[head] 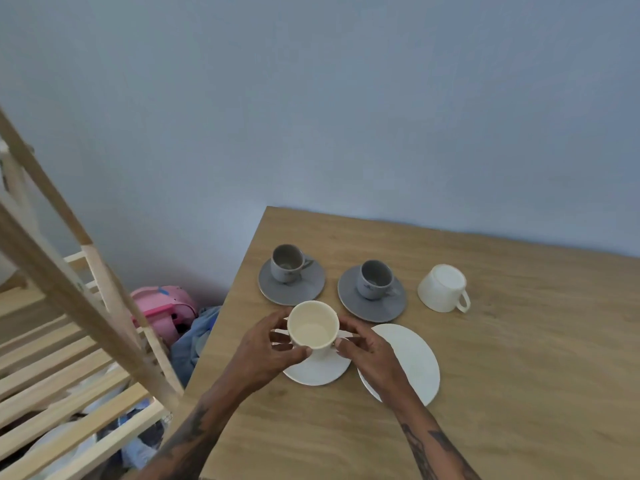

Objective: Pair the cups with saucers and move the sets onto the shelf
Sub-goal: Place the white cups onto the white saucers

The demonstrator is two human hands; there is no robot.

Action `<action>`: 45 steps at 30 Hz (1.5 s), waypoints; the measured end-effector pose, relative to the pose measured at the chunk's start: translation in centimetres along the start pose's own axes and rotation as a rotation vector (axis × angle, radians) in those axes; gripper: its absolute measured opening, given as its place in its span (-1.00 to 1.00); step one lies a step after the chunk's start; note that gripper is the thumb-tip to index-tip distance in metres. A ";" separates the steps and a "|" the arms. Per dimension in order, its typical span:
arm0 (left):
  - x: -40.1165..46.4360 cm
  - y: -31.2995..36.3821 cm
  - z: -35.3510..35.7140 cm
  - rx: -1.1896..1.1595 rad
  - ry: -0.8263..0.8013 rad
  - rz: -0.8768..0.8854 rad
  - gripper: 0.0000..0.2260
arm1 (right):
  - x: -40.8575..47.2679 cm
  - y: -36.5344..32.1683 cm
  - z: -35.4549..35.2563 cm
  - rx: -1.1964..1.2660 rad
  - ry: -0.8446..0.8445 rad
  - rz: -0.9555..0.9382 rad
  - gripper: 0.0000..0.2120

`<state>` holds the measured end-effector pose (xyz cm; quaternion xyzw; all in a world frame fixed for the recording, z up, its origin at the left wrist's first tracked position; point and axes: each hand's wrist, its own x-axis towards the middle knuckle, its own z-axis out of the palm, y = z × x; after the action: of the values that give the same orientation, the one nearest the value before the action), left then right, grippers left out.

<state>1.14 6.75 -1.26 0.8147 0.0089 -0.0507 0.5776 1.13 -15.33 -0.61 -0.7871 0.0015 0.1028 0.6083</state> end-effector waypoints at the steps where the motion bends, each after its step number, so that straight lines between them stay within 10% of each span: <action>1: 0.0 -0.2 0.0 0.000 0.002 -0.006 -0.41 | 0.0 0.2 0.1 -0.006 0.001 0.005 -0.63; 8: -0.2 0.7 -0.5 0.119 0.072 -0.064 -0.33 | -0.3 -0.1 -0.8 -0.069 -0.027 0.012 -0.56; 13: 2.4 7.6 1.0 0.236 0.305 0.180 -0.70 | 0.2 -0.7 -8.7 -0.023 0.287 -0.018 -0.80; 18: 8.7 14.9 11.5 0.409 -0.010 0.324 -0.77 | 3.0 1.2 -19.8 -0.004 0.602 0.169 -0.86; 26: 16.8 14.5 24.9 0.689 -0.274 0.017 -0.36 | 7.0 5.6 -24.8 0.107 0.438 0.417 -0.78; 36: 18.6 14.1 26.8 -0.147 -0.093 -0.476 -0.59 | 9.7 7.0 -24.8 0.463 0.374 0.598 -0.72; 45: 16.5 16.3 25.3 -0.350 -0.081 -0.428 -0.72 | 8.3 5.0 -26.7 0.744 0.424 0.448 -0.90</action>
<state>16.88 -23.24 4.24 0.6794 0.1663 -0.2016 0.6856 12.90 -41.22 -0.35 -0.4998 0.3317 0.0610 0.7978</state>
